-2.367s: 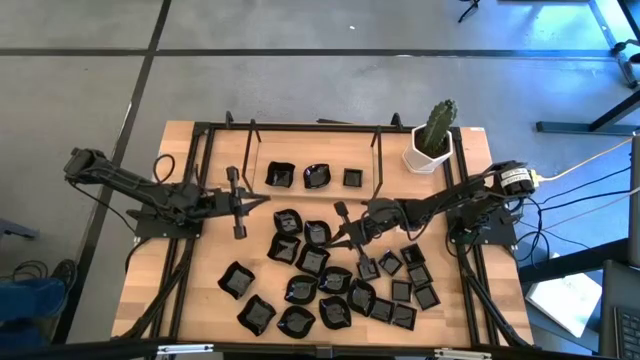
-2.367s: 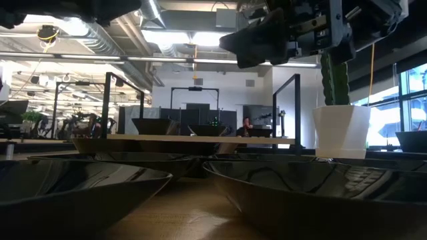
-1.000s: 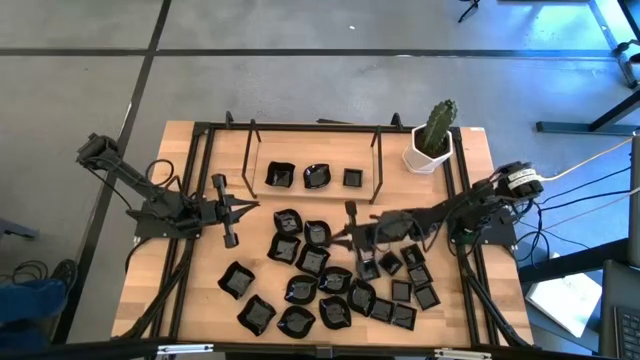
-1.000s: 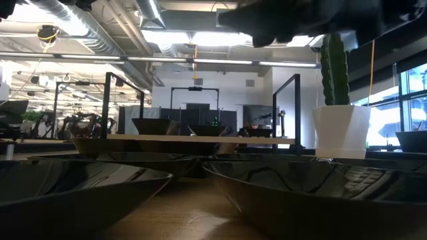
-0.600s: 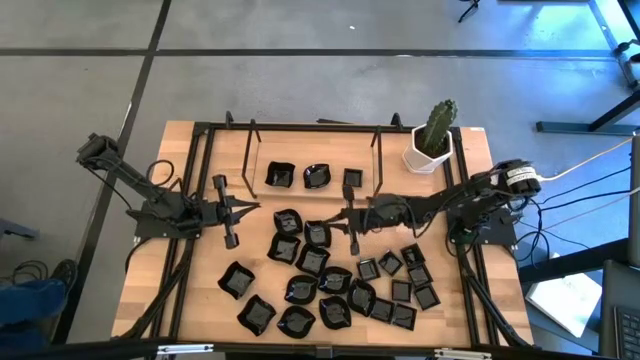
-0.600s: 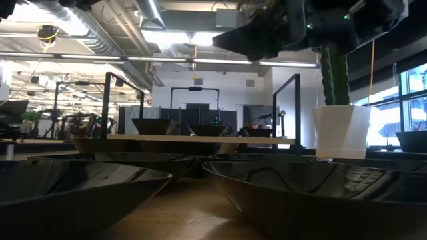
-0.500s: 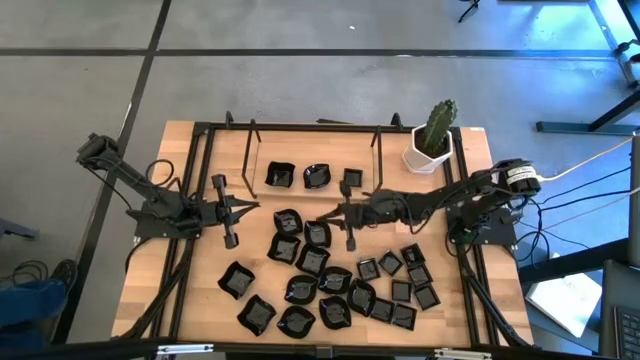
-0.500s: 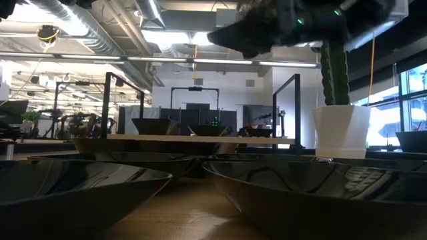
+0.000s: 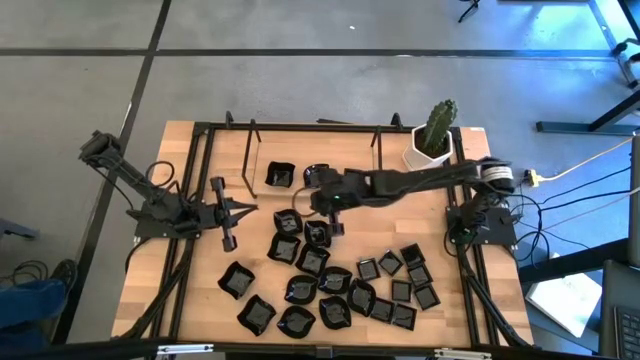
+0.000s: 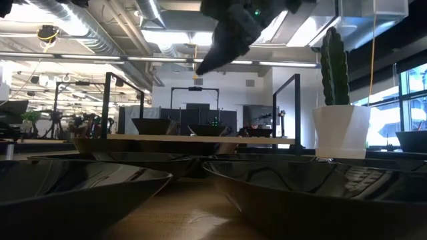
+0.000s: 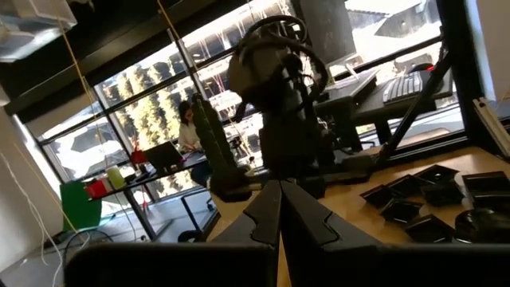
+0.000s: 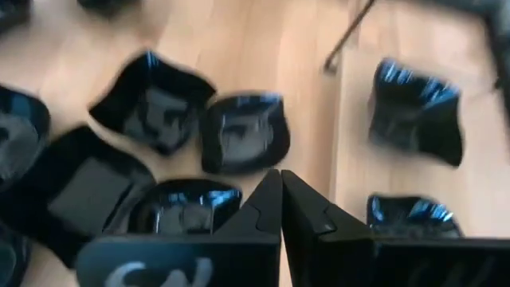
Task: Pick & Place Mini shaped plates
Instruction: Stack the distorted square plate on the top of the distorted square plate on the shelf
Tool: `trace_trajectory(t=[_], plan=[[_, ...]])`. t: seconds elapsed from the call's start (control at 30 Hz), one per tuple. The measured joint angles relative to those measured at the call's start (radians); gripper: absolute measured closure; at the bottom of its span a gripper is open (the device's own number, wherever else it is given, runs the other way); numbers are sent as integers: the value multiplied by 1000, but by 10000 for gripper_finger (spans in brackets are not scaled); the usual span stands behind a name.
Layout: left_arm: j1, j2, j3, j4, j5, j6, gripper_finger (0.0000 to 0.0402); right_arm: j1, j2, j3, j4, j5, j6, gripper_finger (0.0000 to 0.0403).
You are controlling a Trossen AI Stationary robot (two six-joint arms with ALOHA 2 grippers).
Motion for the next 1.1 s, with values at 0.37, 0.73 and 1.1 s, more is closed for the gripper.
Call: trace_trajectory(t=[0.37,0.73,1.1], plan=[[-15,0,0,0,0,0,398,-10,166,299,-465,-14,33,392],[-15,0,0,-28,0,0,398,14,249,375,-494,-211,-57,375],[-15,0,0,-53,1,-13,398,133,325,374,-552,-232,-145,226]])
